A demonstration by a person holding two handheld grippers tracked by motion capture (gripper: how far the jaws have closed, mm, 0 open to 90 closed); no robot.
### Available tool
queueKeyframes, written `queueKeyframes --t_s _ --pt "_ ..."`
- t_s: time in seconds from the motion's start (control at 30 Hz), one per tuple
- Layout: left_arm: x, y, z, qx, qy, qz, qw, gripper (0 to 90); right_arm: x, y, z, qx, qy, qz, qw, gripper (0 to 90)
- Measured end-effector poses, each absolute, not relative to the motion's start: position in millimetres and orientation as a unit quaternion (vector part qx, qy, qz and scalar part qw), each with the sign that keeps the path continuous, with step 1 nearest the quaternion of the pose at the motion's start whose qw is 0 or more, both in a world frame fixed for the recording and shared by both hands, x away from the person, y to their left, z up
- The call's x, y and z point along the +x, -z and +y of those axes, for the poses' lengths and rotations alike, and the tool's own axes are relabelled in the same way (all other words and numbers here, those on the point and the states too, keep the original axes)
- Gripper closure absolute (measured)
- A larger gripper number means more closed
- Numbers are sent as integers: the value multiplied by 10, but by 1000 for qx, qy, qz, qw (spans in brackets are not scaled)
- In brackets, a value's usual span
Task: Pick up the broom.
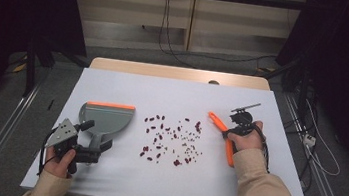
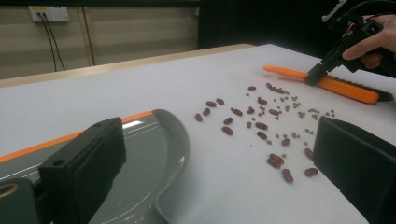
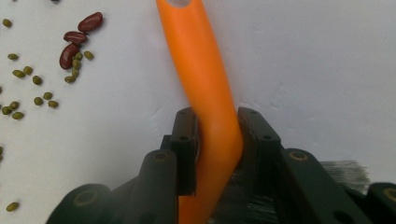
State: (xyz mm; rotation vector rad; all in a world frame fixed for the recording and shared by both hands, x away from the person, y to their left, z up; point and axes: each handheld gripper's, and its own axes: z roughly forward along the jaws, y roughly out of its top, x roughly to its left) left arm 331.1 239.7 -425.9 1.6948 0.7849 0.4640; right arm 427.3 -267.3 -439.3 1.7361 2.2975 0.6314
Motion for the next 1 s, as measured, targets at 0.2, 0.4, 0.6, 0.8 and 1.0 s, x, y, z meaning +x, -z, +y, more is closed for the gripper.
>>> queueKeyframes --t_s 0.2,0.4,0.6,0.8,1.0 --pt "3312 4247 2402 722 -201 334 572 29 4263 4383 -2669 586 -212 775 101 694" --pt "3314 4248 2396 723 -200 332 571 28 4223 4337 -2713 582 -238 769 115 695" --pt "3310 4241 2399 722 -203 332 572 28 4134 4258 -2823 585 -282 750 123 697" --pt "3306 4226 2380 723 -206 329 572 29 3967 4155 -2914 574 -339 730 151 699" --pt "3314 4186 2338 722 -206 325 575 29 3787 4013 -2977 552 -405 702 197 703"
